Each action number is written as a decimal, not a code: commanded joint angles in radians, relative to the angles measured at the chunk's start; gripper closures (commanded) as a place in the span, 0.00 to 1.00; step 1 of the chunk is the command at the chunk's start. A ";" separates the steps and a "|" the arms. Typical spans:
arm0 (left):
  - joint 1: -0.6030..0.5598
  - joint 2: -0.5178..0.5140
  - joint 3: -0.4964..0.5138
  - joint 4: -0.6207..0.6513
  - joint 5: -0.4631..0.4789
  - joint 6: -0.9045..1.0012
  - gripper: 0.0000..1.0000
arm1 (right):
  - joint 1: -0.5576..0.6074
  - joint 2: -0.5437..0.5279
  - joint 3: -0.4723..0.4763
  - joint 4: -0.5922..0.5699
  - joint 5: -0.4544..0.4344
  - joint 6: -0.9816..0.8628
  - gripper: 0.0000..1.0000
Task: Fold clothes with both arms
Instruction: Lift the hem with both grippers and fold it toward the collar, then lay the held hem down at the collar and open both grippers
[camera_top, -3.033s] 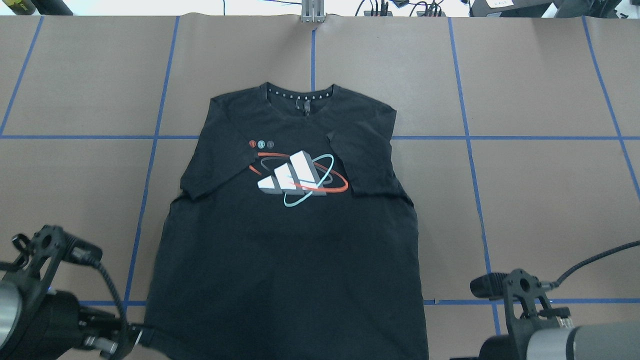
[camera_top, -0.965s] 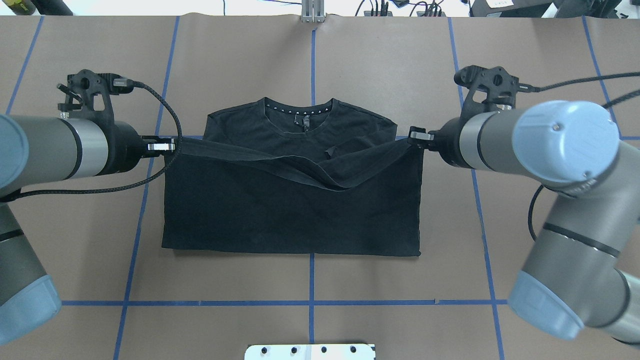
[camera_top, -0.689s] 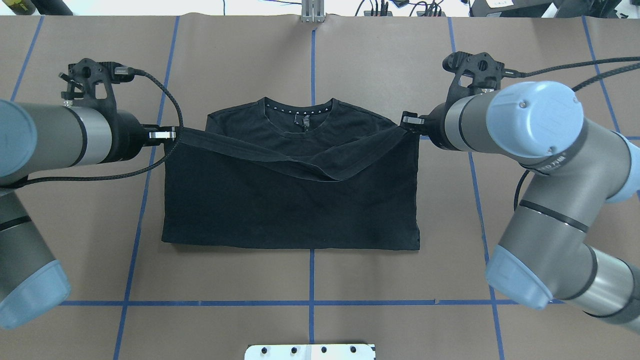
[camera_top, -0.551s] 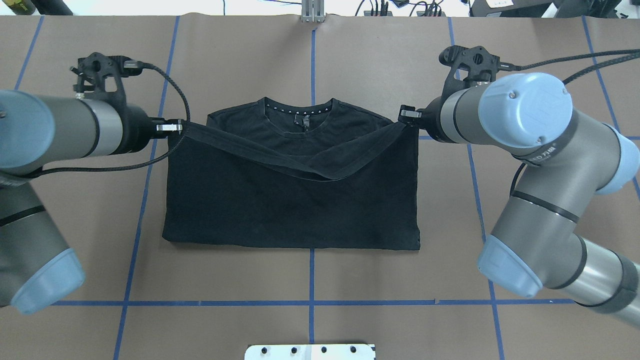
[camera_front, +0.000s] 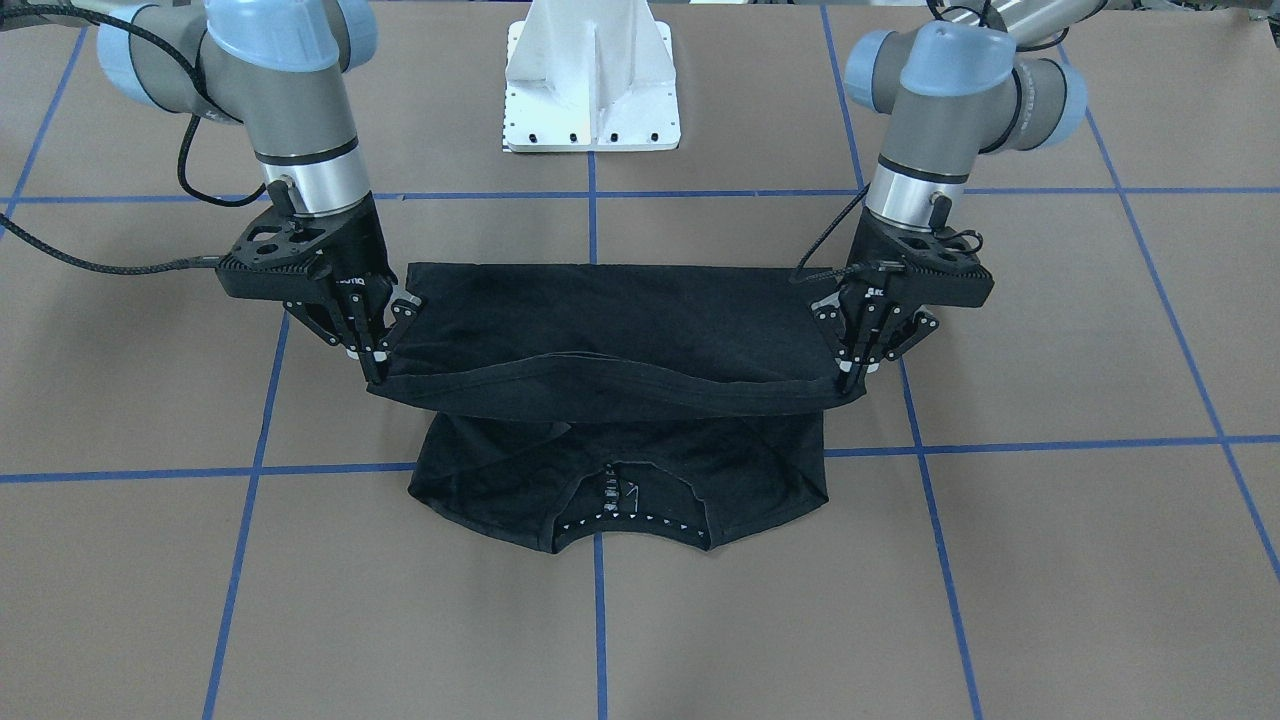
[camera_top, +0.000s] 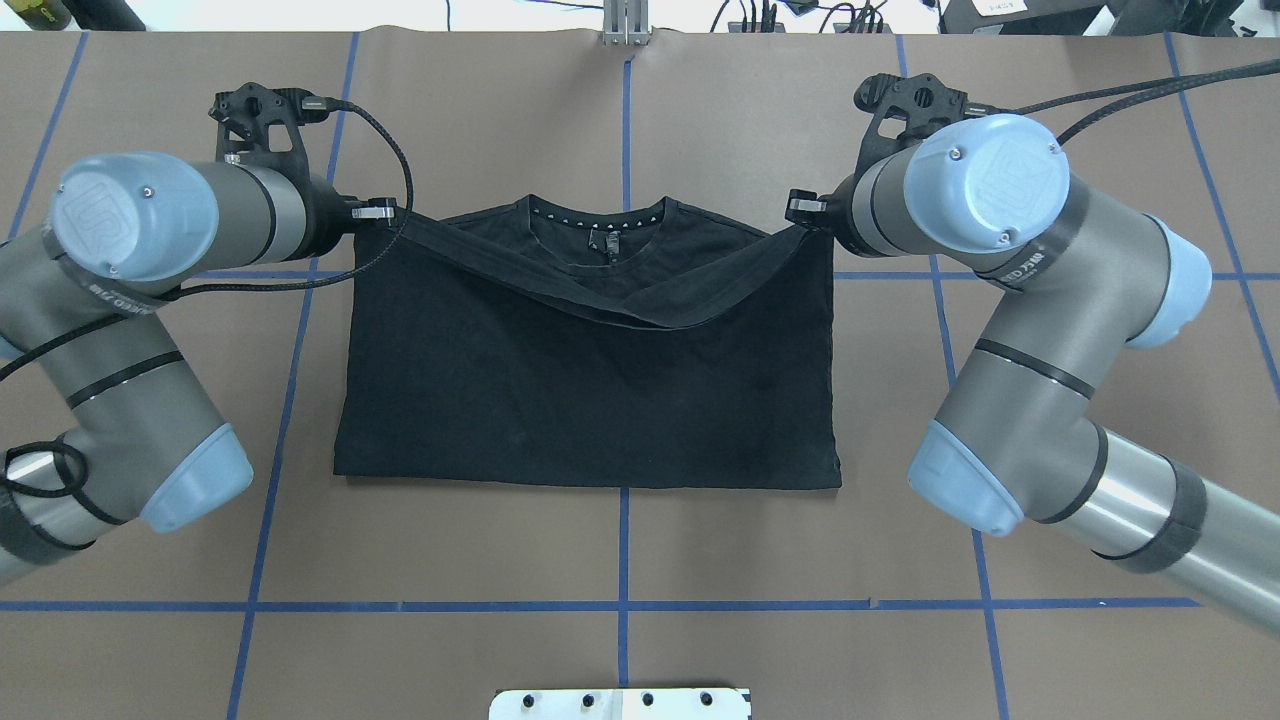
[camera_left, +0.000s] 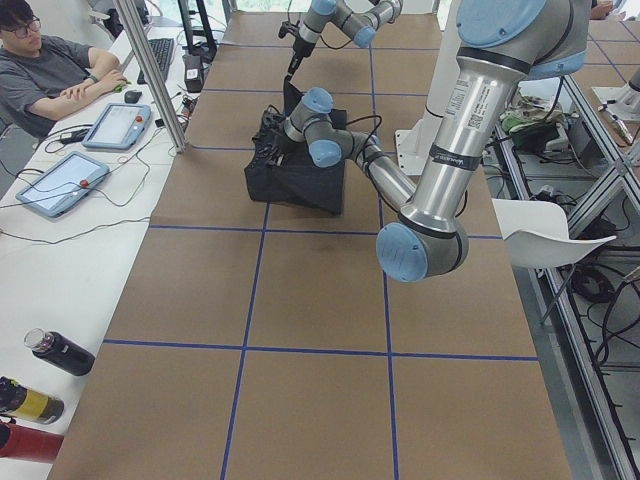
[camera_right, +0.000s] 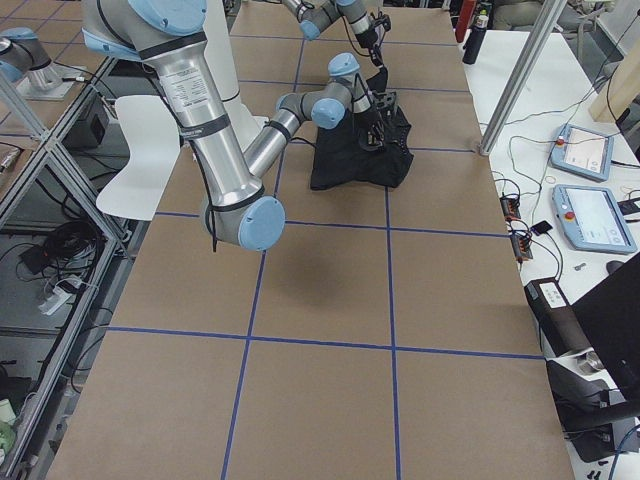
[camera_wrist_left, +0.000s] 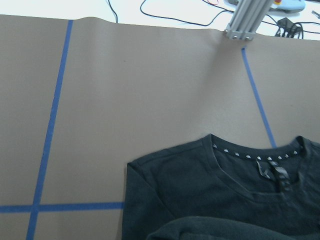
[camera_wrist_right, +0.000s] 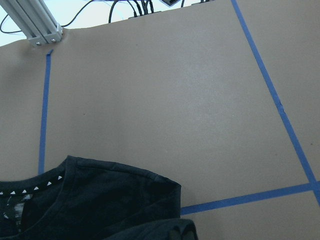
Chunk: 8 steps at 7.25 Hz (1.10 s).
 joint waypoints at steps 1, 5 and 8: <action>-0.014 -0.038 0.103 -0.043 0.002 0.043 1.00 | 0.001 0.005 -0.045 0.001 -0.012 -0.002 1.00; -0.014 -0.133 0.338 -0.115 0.034 0.122 1.00 | 0.001 0.003 -0.174 0.117 -0.013 -0.020 1.00; -0.051 -0.133 0.355 -0.163 0.033 0.208 1.00 | 0.016 0.002 -0.174 0.119 -0.012 -0.054 1.00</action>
